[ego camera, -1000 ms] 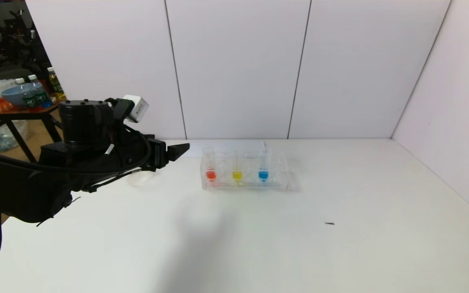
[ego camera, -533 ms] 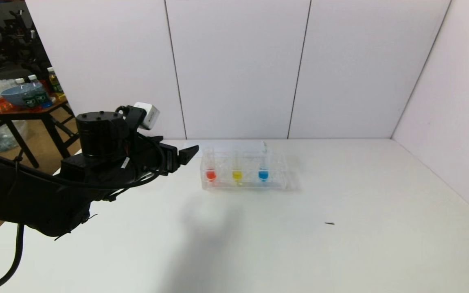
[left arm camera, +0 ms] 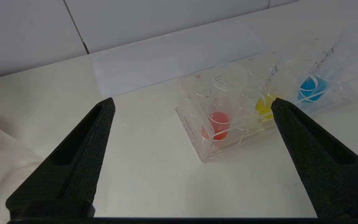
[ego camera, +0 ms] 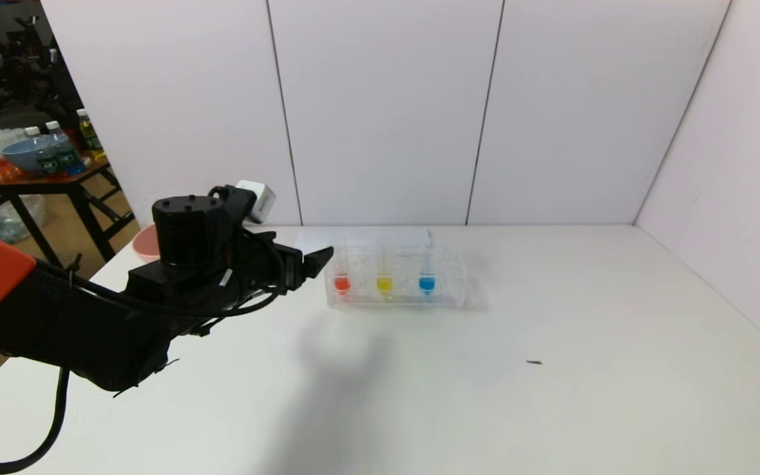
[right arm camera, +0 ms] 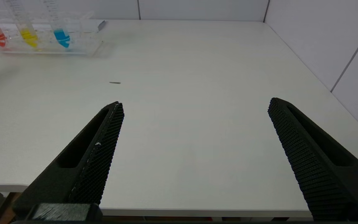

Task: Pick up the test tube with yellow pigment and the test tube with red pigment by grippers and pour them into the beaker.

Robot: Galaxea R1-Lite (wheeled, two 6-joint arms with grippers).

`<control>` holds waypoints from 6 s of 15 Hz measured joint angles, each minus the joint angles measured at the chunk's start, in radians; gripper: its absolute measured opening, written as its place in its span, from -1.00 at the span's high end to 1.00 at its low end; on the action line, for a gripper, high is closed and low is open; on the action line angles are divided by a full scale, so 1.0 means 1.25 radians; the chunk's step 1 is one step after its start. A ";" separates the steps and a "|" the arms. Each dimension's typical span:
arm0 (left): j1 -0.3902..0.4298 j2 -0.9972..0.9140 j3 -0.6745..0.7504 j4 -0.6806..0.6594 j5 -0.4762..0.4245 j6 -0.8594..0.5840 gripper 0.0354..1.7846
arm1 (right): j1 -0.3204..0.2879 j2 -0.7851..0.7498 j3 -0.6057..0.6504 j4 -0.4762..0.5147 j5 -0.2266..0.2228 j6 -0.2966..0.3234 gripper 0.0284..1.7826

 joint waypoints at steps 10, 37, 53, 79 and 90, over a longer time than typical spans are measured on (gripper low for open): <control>-0.034 0.075 -0.006 -0.084 0.042 0.003 -0.98 | 0.000 0.000 0.000 0.000 0.000 0.000 -0.91; -0.063 0.201 -0.093 -0.133 0.090 -0.034 -0.98 | 0.000 0.000 0.000 0.000 0.000 0.000 -0.91; -0.070 0.204 -0.095 -0.129 0.089 -0.027 0.23 | 0.000 0.000 0.000 0.000 0.000 0.000 -0.91; -0.073 0.185 -0.125 -0.118 0.086 0.020 0.54 | 0.000 0.000 0.000 0.000 0.000 0.000 -0.91; -0.073 0.134 -0.143 -0.071 0.087 0.027 0.54 | 0.000 0.000 0.000 0.000 0.000 0.000 -0.91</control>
